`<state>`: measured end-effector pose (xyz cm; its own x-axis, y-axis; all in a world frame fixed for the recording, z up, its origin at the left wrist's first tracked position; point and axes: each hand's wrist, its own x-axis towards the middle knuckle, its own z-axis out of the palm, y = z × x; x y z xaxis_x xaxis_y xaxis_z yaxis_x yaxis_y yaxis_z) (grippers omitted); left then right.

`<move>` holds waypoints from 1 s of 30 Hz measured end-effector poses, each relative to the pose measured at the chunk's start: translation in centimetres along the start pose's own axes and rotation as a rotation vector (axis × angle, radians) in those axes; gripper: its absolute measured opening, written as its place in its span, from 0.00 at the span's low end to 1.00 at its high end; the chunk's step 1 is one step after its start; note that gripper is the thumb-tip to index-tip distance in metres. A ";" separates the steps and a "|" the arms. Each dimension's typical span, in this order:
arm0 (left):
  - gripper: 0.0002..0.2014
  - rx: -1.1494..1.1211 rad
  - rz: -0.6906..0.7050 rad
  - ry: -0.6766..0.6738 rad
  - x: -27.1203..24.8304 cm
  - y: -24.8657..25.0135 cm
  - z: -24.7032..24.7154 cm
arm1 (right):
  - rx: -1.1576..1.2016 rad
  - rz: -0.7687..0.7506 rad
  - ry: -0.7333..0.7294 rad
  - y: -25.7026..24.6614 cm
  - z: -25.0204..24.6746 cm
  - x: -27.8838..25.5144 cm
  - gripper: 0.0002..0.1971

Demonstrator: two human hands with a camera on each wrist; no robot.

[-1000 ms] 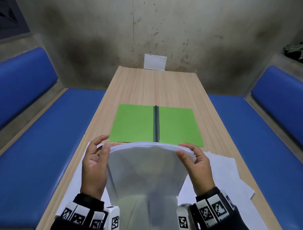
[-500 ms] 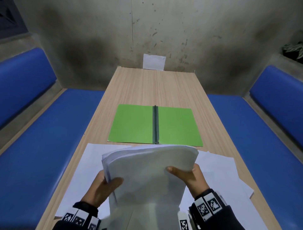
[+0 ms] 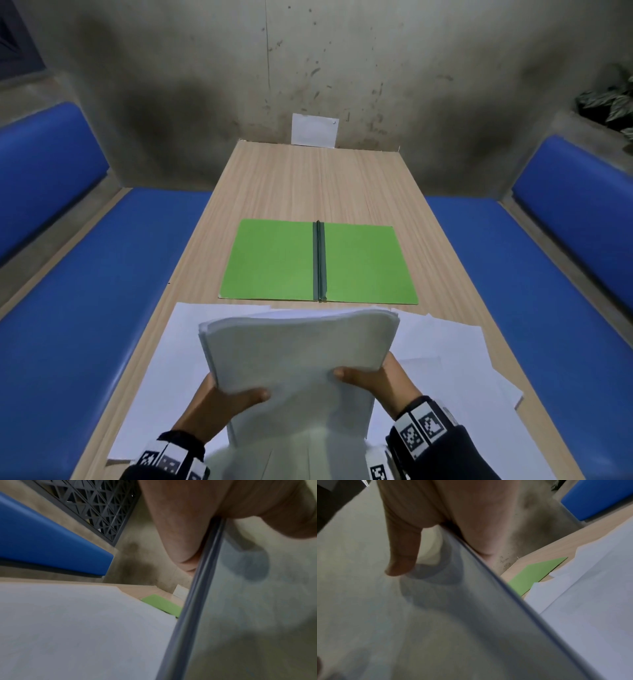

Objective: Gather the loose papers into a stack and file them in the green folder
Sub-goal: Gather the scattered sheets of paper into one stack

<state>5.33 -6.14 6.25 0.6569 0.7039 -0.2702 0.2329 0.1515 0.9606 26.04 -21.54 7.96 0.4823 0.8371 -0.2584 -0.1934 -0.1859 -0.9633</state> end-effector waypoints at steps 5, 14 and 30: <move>0.07 -0.007 -0.072 0.183 0.0 -0.8 0.1 | -0.323 0.027 -0.064 1.7 -1.6 1.7 0.18; 0.15 -0.056 -0.170 0.449 0.2 -0.1 -4.9 | -1.456 0.391 -0.054 5.3 -7.9 4.8 0.43; 0.19 0.069 -0.318 0.241 -0.4 -4.6 -4.1 | -0.840 0.159 0.181 3.2 -12.8 3.0 0.18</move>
<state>1.05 -4.24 2.18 0.3592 0.7735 -0.5222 0.4503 0.3464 0.8229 37.83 -26.20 3.21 0.6450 0.6879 -0.3328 0.3897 -0.6708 -0.6310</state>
